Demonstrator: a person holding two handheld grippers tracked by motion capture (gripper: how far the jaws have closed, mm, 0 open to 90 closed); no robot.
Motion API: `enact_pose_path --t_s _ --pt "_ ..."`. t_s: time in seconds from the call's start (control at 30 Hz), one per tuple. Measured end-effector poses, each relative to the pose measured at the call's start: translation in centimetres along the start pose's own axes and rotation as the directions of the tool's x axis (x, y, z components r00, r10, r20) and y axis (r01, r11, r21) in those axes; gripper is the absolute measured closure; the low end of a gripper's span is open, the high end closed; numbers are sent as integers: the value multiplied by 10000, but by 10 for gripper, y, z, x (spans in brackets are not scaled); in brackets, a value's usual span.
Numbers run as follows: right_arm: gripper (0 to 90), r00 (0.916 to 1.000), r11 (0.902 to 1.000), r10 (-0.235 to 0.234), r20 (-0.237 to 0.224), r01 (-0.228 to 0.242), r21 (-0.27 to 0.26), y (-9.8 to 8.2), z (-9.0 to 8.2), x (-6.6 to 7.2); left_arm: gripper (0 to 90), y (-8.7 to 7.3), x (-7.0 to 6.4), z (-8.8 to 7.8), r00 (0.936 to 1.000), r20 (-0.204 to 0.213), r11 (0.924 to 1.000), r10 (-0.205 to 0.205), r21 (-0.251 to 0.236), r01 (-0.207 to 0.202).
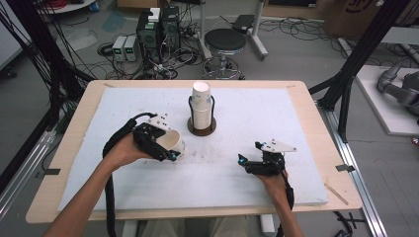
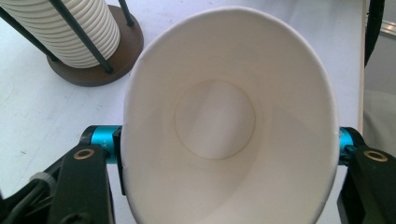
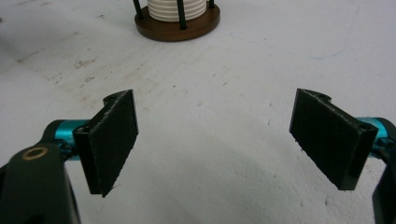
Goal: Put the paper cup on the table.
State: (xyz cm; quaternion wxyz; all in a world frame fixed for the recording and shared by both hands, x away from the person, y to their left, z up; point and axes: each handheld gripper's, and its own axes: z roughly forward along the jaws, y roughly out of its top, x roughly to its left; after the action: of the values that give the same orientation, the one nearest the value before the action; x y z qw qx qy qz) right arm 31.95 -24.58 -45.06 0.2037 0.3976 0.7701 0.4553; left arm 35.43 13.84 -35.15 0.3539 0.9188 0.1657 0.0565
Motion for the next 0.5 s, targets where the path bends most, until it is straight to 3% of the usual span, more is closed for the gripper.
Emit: enact_pose_path --t_s 0.5 --pt "157 10000 10000 -76 38 76 13 0 0 1 331 1 1 2 10000 35 9999 39 153 -39"
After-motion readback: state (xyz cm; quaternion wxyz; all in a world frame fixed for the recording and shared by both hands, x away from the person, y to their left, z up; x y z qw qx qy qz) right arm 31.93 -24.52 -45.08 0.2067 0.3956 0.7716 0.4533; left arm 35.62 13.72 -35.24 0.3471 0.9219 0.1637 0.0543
